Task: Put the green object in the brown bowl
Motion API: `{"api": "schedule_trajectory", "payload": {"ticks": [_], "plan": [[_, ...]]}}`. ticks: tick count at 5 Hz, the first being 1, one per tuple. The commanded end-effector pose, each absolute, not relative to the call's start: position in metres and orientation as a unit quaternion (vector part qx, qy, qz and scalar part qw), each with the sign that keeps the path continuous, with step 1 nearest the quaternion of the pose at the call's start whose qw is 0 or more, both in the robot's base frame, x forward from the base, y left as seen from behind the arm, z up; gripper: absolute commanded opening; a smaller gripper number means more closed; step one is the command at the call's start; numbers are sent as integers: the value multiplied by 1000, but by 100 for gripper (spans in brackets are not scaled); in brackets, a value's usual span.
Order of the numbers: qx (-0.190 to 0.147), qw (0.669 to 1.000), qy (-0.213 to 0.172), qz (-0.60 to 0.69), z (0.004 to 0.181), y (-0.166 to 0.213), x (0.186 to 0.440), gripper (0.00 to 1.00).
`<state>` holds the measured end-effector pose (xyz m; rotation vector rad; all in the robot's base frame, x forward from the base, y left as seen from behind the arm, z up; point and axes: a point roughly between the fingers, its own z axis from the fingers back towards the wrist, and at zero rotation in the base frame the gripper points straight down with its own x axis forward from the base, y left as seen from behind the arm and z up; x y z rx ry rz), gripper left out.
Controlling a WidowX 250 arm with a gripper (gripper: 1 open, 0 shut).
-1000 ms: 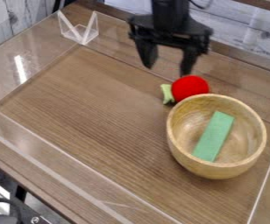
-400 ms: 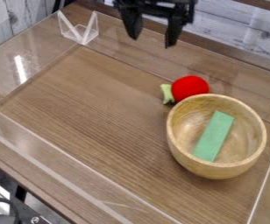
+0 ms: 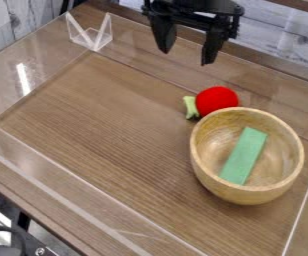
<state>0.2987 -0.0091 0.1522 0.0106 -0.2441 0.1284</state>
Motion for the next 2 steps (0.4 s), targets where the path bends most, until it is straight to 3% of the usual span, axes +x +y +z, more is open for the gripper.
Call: {"api": "schedule_trajectory", "payload": {"ticks": [1,2], "plan": [[2,987,-151,56,169,-6,310,100],[2,988,-150,37,165,-6,316,100]]}}
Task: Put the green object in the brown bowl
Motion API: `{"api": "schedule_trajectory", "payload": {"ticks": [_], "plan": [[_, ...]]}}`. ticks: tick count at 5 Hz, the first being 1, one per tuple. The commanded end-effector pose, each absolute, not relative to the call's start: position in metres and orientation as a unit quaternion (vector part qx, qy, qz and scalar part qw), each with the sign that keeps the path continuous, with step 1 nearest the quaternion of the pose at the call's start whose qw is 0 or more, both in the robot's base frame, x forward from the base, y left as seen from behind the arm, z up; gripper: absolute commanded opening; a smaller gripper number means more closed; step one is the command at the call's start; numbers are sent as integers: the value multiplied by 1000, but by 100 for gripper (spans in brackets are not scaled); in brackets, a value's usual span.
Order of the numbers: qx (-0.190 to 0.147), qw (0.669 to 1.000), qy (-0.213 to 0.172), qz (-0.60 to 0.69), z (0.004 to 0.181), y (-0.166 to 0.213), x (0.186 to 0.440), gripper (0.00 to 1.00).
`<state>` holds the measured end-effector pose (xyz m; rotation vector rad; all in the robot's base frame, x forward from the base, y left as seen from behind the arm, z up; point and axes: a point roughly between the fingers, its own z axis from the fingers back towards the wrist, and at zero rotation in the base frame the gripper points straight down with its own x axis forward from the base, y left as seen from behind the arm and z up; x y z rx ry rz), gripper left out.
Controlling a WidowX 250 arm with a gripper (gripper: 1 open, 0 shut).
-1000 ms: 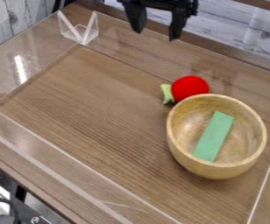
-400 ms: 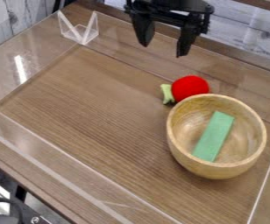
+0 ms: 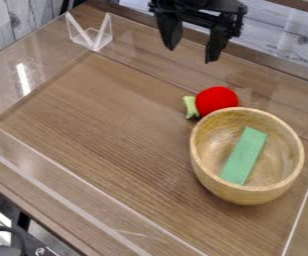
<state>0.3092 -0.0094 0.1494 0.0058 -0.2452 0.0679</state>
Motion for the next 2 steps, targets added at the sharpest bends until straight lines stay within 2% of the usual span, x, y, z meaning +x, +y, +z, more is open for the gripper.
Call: {"api": "schedule_trajectory", "payload": {"ticks": [1,2], "plan": [[3,989,-146,19,159,1,314,100],[2,989,-145,2,155,10,308,100]]}}
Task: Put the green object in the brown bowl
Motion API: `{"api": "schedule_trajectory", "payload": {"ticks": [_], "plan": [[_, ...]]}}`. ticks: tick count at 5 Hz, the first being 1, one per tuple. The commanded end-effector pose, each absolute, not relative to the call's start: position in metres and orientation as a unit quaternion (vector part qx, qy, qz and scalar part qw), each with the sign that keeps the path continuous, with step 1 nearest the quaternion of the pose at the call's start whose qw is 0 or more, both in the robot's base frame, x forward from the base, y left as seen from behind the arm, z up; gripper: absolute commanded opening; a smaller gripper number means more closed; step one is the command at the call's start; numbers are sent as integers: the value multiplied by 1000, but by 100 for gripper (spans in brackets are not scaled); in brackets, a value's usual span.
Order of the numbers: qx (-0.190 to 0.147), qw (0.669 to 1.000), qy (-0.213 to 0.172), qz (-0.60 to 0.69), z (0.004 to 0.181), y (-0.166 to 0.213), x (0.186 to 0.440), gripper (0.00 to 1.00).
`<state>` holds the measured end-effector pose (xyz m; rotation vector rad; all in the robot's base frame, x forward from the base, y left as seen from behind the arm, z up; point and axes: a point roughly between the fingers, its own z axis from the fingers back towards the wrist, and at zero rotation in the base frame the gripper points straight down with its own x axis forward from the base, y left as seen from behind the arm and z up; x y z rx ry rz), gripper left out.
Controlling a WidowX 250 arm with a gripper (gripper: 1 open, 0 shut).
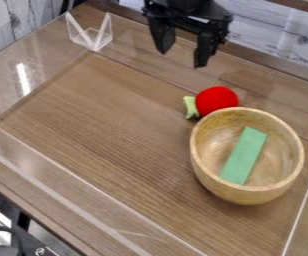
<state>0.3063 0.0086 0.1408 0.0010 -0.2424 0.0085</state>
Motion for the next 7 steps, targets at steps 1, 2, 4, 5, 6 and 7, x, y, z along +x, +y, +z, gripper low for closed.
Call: {"api": "schedule_trajectory", "payload": {"ticks": [1,2,4,5,6,7], "plan": [[3,989,-149,26,161,14,315,100],[13,989,-137,50,144,22,309,100],[29,989,-129,71,135,30,309,100],[36,989,-126,73,133,36,309,100],[41,988,-125,76,133,43,309,100],[43,988,-129,75,132,57,313,100]]}}
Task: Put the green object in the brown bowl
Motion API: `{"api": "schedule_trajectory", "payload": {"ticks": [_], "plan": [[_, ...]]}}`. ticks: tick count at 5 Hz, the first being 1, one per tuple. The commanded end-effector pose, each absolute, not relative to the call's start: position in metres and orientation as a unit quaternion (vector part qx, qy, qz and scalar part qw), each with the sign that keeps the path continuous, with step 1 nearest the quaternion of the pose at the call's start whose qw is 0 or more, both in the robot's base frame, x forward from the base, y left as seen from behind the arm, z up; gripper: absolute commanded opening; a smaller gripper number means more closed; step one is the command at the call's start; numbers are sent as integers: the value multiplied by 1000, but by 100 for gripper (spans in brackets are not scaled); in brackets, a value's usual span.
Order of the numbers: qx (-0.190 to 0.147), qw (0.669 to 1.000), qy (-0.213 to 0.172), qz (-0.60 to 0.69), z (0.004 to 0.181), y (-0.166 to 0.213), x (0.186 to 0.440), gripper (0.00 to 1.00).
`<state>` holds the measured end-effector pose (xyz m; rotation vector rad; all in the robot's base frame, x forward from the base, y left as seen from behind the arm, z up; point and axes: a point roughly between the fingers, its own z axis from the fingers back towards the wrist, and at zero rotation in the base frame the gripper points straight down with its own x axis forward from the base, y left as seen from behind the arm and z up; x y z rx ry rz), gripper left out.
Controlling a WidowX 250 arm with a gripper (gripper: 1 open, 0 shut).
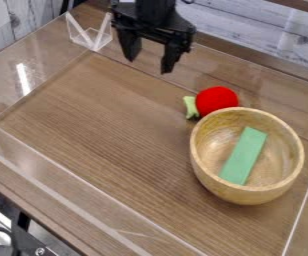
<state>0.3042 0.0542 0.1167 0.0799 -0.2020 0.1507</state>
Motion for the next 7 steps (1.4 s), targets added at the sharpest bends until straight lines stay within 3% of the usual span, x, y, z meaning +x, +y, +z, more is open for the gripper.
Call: {"api": "schedule_trajectory", "payload": {"ticks": [1,5,7], "plan": [[34,986,-139,81,126,70,319,100],[20,983,-180,38,133,62,314,100],[20,982,-185,-18,135,54,326,100]]}}
